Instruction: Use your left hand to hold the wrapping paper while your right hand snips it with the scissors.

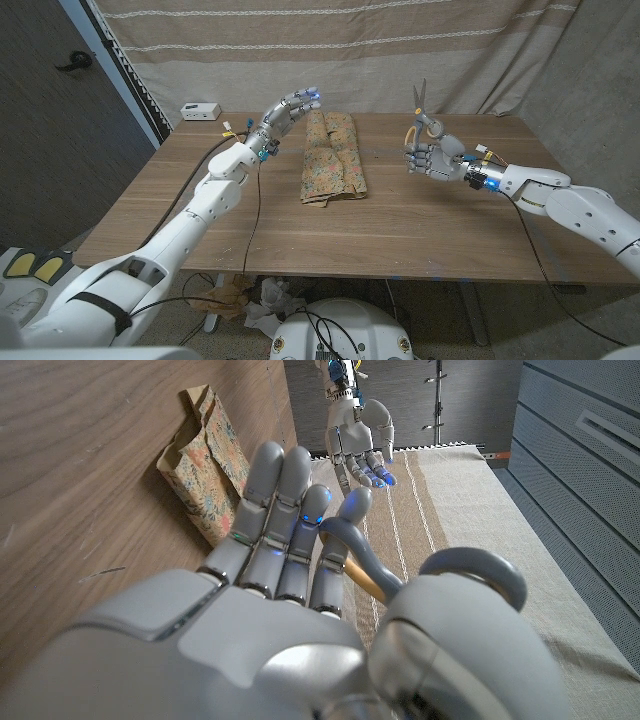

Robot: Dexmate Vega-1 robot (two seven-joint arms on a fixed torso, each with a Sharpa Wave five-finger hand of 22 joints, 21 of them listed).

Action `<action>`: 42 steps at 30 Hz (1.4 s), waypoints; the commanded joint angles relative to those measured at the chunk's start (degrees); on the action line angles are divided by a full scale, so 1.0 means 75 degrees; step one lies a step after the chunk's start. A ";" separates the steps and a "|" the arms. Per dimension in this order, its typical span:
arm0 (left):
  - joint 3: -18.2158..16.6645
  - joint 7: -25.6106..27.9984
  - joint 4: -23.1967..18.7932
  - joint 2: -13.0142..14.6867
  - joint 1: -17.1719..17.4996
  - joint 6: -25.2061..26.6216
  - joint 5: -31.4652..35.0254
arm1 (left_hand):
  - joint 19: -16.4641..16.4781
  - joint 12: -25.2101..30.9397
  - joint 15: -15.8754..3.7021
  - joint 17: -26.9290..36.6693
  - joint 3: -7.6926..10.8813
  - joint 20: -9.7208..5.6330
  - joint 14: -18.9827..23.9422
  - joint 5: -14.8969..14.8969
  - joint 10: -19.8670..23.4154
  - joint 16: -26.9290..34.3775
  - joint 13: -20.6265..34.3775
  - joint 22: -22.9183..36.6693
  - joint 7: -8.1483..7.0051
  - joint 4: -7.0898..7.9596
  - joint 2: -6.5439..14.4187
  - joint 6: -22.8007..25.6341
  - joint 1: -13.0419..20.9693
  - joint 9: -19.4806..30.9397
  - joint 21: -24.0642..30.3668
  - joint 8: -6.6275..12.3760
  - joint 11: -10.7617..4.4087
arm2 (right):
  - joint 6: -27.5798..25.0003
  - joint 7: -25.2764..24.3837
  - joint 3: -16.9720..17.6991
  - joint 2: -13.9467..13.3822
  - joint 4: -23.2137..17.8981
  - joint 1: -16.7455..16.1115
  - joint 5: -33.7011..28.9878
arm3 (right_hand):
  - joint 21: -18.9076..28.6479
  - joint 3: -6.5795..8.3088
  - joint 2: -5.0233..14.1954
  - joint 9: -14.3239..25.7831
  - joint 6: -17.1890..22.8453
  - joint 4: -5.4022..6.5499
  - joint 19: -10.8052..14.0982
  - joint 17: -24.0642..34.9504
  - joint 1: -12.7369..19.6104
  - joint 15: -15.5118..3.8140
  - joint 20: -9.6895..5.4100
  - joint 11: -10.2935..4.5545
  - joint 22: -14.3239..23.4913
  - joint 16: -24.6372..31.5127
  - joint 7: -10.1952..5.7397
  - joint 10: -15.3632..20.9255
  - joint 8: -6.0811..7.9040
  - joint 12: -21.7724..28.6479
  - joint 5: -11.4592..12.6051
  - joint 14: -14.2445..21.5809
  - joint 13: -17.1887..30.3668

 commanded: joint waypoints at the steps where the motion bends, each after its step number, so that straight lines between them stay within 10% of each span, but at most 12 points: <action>1: 0.0277 0.1402 -0.1549 0.1354 0.0259 0.1134 0.1533 | 0.0246 0.0246 -0.0603 0.0273 -0.0049 -0.0626 0.0922 0.0031 0.0907 0.0413 0.0030 0.0045 0.0192 -0.0190 0.0048 0.1141 0.0076 0.0017 0.0091 0.0445 0.0039 | -0.0037 0.0028 0.0191 -0.0153 -0.0064 -0.0180 0.0096 | 0.0015 -0.0058 -0.0015 -0.0045 0.0021 -0.0003 0.0039 0.0027 -0.0093 -0.0380 -0.0092 0.0008 -0.0023 0.0056 0.0458 0.0091 -0.0047 0.0034 0.0020 -0.0009 0.0025; 10: 0.0503 0.1831 -0.2070 0.1762 0.0337 0.1546 0.2342 | -0.0014 -0.0255 -0.0540 -0.0102 -0.0144 -0.0415 -0.0523 0.0051 0.0591 -0.0334 -0.0304 0.0044 0.0057 -0.0205 -0.0141 0.1172 -0.0499 -0.0015 0.0033 0.0230 0.0028 | -0.0024 0.0014 0.0347 -0.0229 -0.0166 -0.0344 0.0142 | -0.0074 -0.0193 -0.0084 -0.0342 0.0092 0.0067 0.0045 -0.0110 -0.0365 -0.0238 -0.0036 0.0100 -0.0143 0.0016 0.0551 0.0120 -0.0217 -0.0050 -0.0013 -0.0035 -0.0187; 38: 0.0421 0.2607 -0.3385 0.2447 0.0898 0.2257 0.3492 | -0.0129 -0.0660 -0.0497 -0.0310 -0.0498 -0.0257 -0.2104 0.0163 -0.0863 -0.0390 -0.0750 0.0034 -0.0098 -0.0304 -0.0179 0.0664 -0.0806 -0.0026 0.0029 -0.0031 0.0022 | -0.0190 0.0152 0.0230 -0.0230 -0.0205 -0.0234 0.0147 | -0.0387 -0.0306 0.0010 -0.1130 0.0317 0.0130 0.0189 -0.0498 -0.0680 -0.0133 -0.0021 0.0229 -0.0332 -0.0072 0.0605 0.0240 -0.0691 -0.0167 -0.0024 -0.0009 -0.0576; 42: 0.0666 0.2321 -0.3655 0.2741 0.0634 0.2682 0.4024 | -0.0267 -0.0614 -0.0480 -0.0344 -0.0699 -0.0171 -0.2716 0.0229 -0.1436 -0.0369 -0.1024 0.0031 -0.0145 -0.0301 -0.0146 -0.0330 -0.0709 -0.0007 0.0023 -0.0153 0.0009 | -0.0283 0.0145 0.0215 -0.0238 -0.0193 -0.0220 0.0217 | -0.0427 -0.0299 0.0032 -0.1129 0.0316 0.0120 0.0209 -0.0487 -0.0671 -0.0153 -0.0017 0.0222 -0.0341 -0.0058 0.0590 0.0255 -0.0698 -0.0176 -0.0023 -0.0028 -0.0616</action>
